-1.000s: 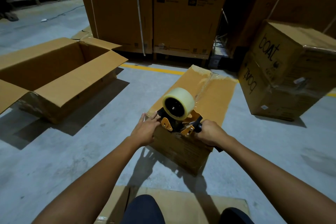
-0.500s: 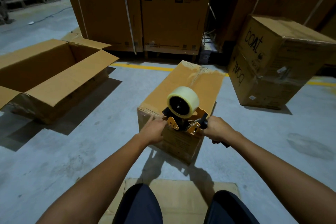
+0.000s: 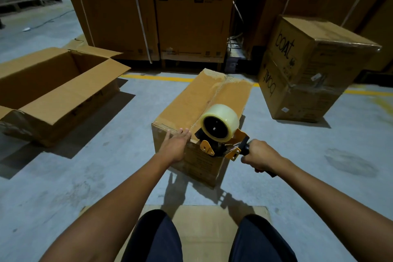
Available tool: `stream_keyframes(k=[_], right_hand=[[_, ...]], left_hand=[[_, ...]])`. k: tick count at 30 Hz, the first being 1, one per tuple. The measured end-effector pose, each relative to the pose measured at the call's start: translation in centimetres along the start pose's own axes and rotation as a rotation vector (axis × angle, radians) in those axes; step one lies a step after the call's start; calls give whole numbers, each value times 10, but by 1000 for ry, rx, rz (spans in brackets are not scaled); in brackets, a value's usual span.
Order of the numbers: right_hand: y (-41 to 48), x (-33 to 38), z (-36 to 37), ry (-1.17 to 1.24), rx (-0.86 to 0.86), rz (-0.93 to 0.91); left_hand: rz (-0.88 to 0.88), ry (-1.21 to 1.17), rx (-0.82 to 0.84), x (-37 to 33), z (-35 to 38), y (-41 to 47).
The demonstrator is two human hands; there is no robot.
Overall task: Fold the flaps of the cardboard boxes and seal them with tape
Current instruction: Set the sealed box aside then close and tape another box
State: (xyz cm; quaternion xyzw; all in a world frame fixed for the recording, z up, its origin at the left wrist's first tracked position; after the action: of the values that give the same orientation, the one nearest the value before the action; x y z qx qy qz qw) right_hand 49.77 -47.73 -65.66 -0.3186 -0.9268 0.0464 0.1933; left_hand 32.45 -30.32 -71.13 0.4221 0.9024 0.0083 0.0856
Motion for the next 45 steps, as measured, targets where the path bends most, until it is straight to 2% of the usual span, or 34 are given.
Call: stream_keyframes(k=[5, 15, 21, 24, 28, 32, 38, 45], right_hand=[[0, 12, -7, -25, -17, -30], [-9, -19, -10, -98, -25, 11], [-15, -29, -10, -134, -51, 13], [-16, -26, -12, -138, -55, 9], [-21, -32, -10, -119, -58, -3], [-30, -51, -12, -119, -92, 7], [-34, -60, -5, -127, -104, 3], [-43, -75, -4, -128, -95, 25]], left_hand=[[108, -33, -20, -39, 8, -1], [105, -127, -66, -37, 16, 1], [170, 54, -52, -57, 8, -6], [249, 48, -14, -81, 16, -12], [194, -41, -46, -77, 17, -9], [229, -81, -60, -86, 7, -13], [246, 47, -7, -92, 13, -14], [254, 36, 30, -90, 17, -13]])
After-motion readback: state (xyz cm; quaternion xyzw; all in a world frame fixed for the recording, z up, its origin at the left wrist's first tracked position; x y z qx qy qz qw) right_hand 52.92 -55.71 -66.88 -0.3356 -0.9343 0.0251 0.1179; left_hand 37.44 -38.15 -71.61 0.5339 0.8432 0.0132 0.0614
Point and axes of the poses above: each hand's wrist, its own y-axis towards the middle knuckle, its own z-axis out of the palm, x = y × z, the point moved 10 cm from there along y, towards the middle knuckle, and after that the axes turned 9 degrees about -x, right-handed, at the moved point
